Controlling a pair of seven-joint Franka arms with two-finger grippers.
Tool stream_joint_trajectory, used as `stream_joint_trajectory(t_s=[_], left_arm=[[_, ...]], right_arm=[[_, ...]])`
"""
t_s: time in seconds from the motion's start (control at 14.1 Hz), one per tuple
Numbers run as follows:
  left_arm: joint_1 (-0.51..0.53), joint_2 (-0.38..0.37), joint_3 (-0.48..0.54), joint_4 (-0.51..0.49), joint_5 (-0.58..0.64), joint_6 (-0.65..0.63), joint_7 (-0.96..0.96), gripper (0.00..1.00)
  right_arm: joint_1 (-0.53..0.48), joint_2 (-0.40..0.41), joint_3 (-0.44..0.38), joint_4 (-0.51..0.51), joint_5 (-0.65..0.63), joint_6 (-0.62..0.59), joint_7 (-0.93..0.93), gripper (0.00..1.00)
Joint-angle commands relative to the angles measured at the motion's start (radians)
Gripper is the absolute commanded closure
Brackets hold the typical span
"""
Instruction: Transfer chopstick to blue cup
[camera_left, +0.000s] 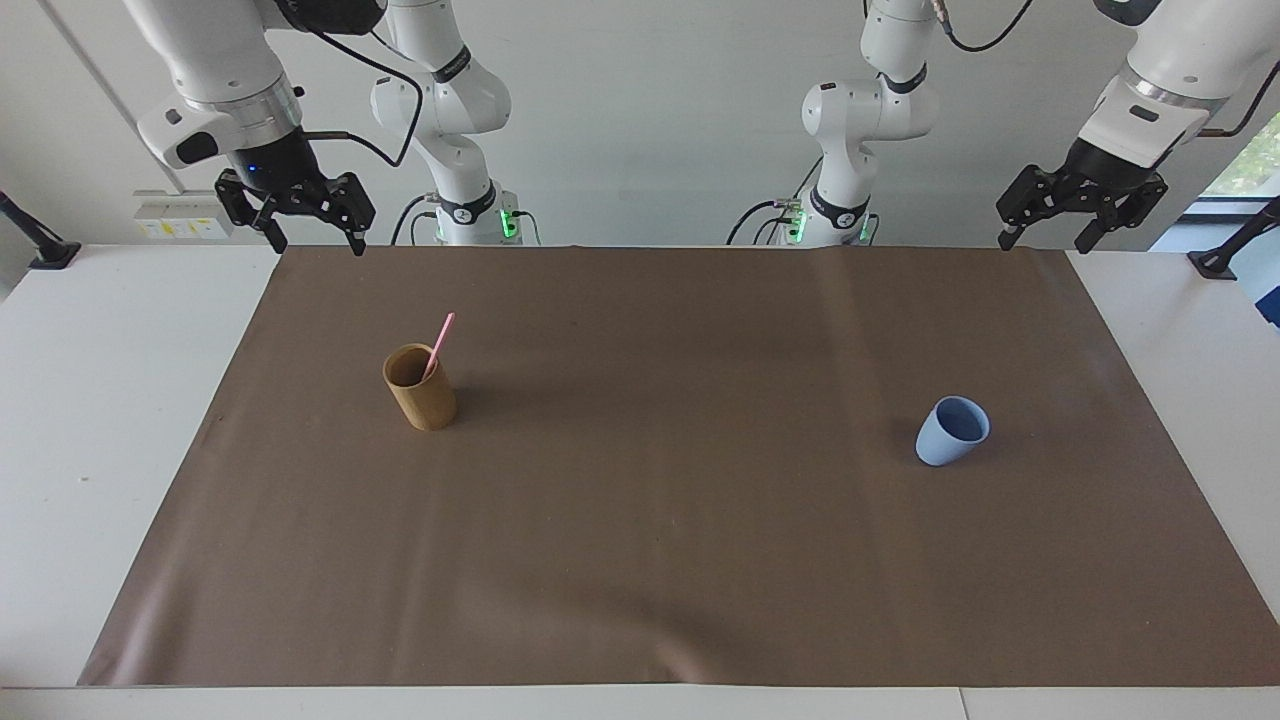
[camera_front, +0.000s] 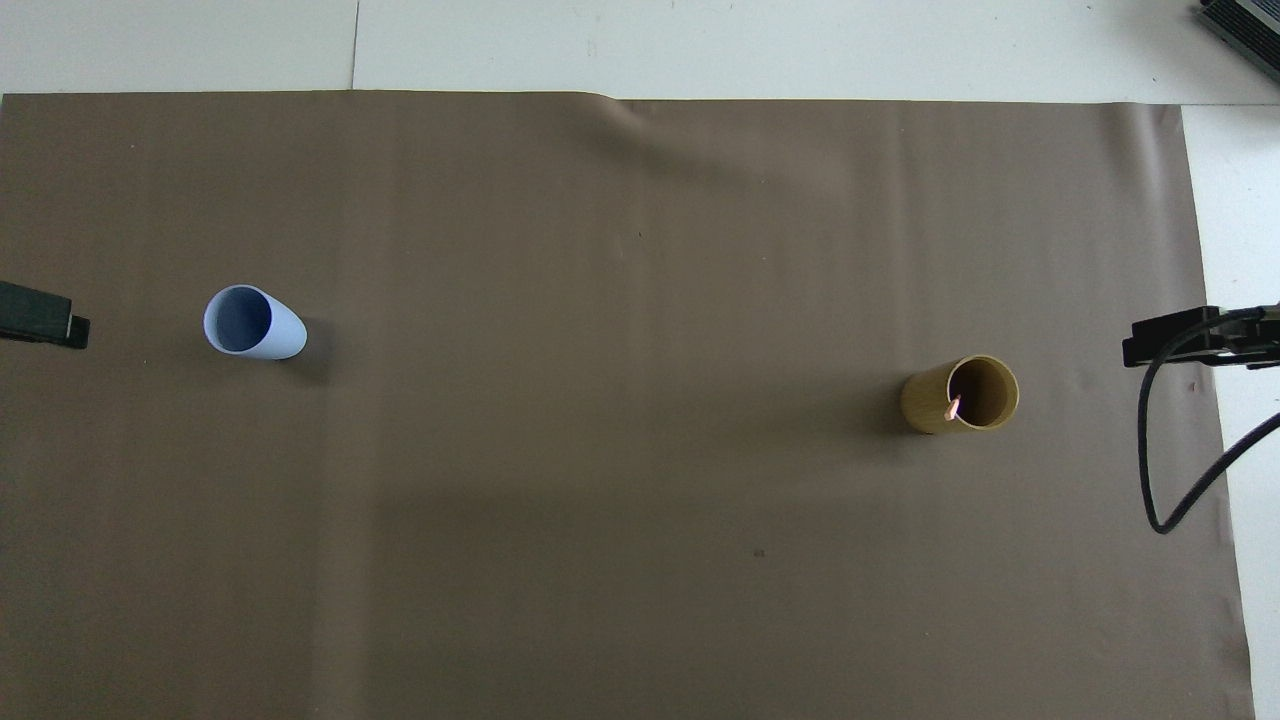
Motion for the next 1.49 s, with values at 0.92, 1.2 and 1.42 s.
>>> stream_joint_trajectory(t_s=[0.92,1.2,1.42], left_arm=[[-0.007,-0.001,-0.006,0.000,-0.014,0.035,-0.004,0.00],[0.007,0.001,-0.003,-0.002,-0.017,0.082,0.005,0.00],[0.006,0.007,-0.003,-0.002,-0.017,0.095,0.008,0.00]], right_arm=[[-0.007,-0.004,0.005,-0.007,-0.006,0.025,0.012,0.00],[-0.001,-0.004,0.005,-0.012,-0.006,0.047,0.015,0.00],[0.001,-0.009,0.005,-0.024,-0.006,0.047,0.016,0.00]])
